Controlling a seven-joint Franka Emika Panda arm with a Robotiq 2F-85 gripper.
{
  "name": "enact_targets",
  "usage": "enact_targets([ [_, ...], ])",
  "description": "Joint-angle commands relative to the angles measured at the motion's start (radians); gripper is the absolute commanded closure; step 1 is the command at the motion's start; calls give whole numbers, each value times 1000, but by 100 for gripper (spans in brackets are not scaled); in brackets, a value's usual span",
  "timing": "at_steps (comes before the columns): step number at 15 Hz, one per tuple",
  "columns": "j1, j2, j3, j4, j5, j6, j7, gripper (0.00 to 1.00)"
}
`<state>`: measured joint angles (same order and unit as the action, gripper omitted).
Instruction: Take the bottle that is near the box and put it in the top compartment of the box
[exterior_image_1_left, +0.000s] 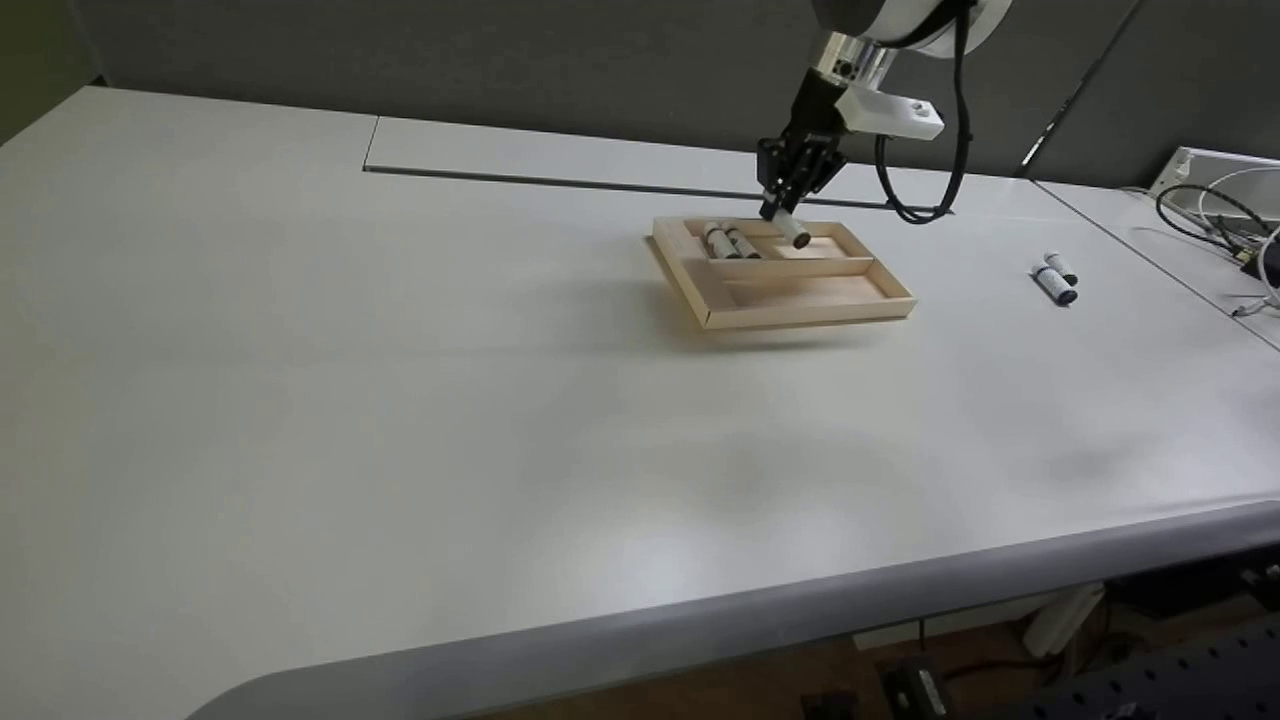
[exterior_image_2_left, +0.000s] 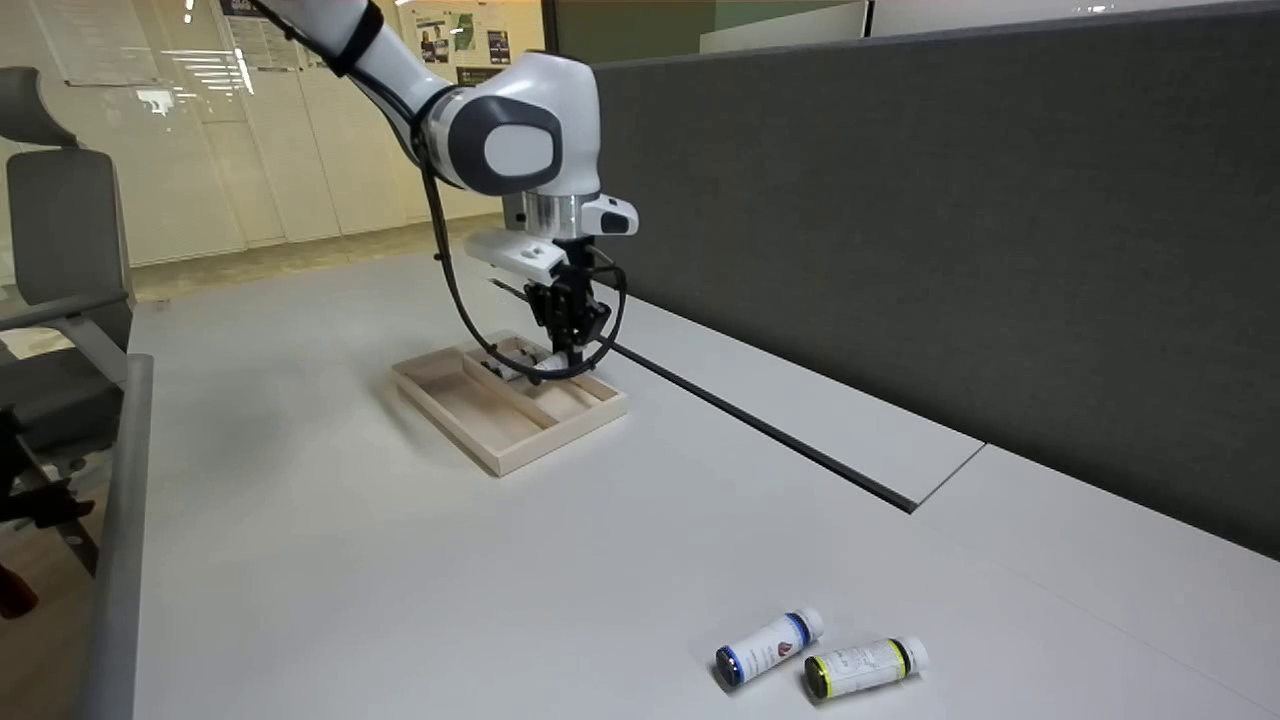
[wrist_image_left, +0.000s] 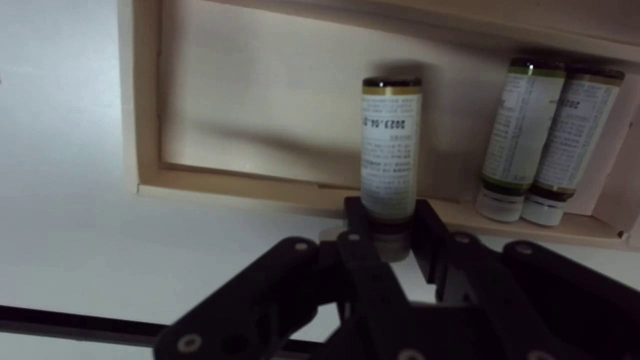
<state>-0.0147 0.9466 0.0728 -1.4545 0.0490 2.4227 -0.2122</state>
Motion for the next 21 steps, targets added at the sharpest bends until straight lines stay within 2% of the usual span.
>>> enact_targets([
  [1, 6, 26, 6, 44, -8, -9, 21, 93],
  [7, 15, 21, 9, 43, -4, -35, 34, 93],
  [21, 41, -95, -5, -146, -14, 141, 77, 93],
])
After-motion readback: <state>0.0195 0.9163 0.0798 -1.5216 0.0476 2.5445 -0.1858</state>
